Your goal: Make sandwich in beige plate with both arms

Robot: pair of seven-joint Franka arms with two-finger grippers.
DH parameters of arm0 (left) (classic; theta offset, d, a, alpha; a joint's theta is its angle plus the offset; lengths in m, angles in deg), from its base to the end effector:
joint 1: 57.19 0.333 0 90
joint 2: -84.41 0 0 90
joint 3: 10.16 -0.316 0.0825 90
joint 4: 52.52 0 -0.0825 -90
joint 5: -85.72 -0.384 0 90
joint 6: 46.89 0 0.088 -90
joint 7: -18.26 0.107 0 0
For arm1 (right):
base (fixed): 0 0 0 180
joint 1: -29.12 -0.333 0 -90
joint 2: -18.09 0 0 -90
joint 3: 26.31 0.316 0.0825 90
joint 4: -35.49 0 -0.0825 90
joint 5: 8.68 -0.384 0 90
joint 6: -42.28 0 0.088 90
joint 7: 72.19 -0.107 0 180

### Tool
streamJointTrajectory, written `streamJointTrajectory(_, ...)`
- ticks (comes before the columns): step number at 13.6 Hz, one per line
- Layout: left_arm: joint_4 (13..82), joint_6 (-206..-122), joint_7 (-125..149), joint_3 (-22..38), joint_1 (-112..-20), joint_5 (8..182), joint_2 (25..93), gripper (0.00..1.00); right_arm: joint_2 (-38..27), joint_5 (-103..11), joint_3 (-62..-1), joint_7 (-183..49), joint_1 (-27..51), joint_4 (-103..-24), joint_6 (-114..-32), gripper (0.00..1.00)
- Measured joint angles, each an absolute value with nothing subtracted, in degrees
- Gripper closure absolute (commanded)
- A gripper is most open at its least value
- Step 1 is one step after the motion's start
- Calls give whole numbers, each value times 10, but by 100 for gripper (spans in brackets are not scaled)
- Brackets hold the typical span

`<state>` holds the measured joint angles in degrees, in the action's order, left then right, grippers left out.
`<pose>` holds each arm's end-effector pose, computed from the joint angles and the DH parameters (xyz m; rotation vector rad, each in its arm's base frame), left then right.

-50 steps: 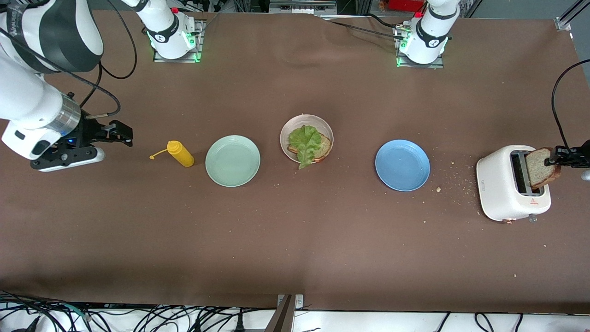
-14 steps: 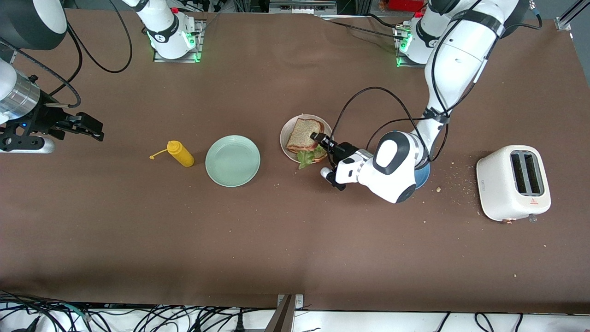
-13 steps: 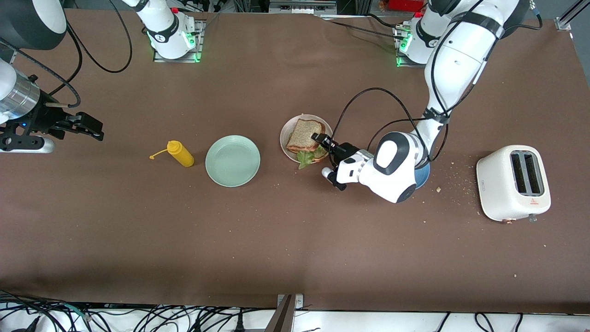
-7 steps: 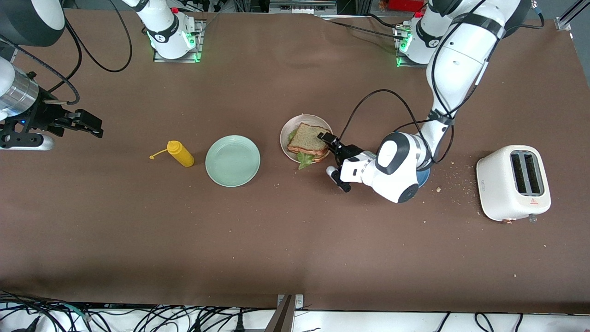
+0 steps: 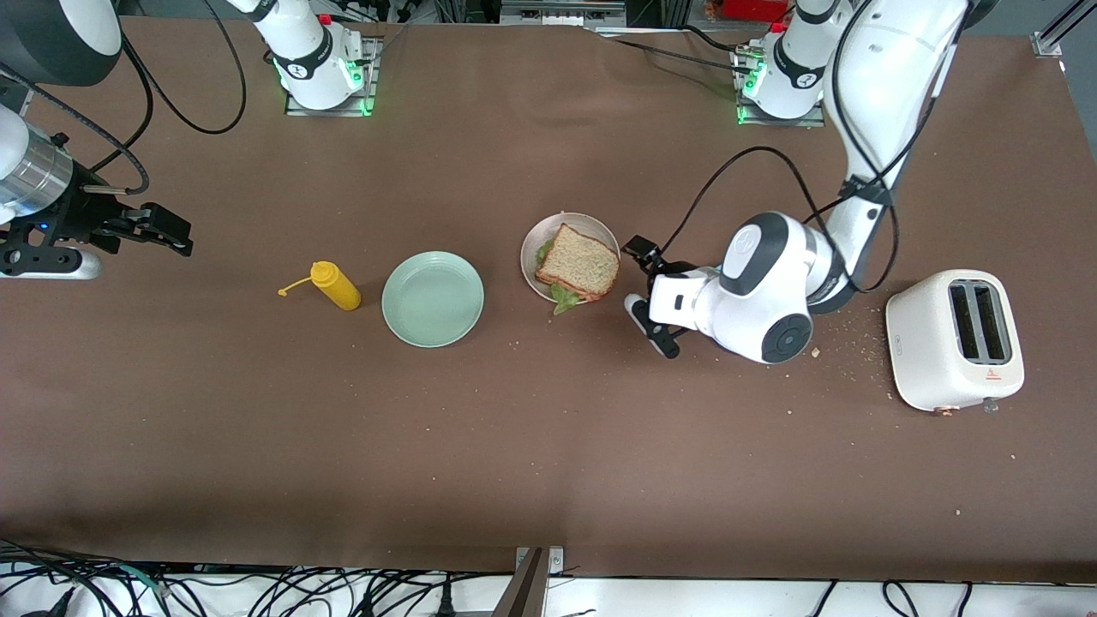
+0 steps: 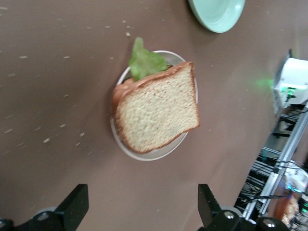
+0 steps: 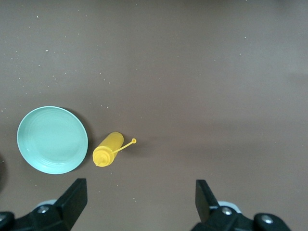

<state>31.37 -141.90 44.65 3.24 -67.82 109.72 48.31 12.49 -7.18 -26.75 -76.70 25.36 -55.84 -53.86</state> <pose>0.6033 -0.2855 0.3070 2.3649 -0.9123 -0.5319 0.5898 0.0319 0.5668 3.1138 -0.0276 -0.0186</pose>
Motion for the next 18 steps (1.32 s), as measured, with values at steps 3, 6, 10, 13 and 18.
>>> streamJointTrajectory(3, 298, -1370, 407, 30, -661, 998, 538, 0, 125, -72, -267, -768, 254, -558, -539, 0)
streamJointTrajectory(6, 280, -1328, 390, 22, -652, 872, 588, 0, 125, -72, -267, -768, 254, -558, -539, 0)
streamJointTrajectory(10, 274, -1318, 385, 17, -597, 831, 659, 0, 125, -72, -267, -769, 254, -558, -539, 0)
streamJointTrajectory(13, 256, -1264, 386, 16, -564, 831, 695, 0, 125, -72, -267, -769, 254, -558, -539, 0)
streamJointTrajectory(18, 217, -1259, 369, -11, -563, 848, 702, 0, 125, -72, -267, -769, 254, -558, -539, 0)
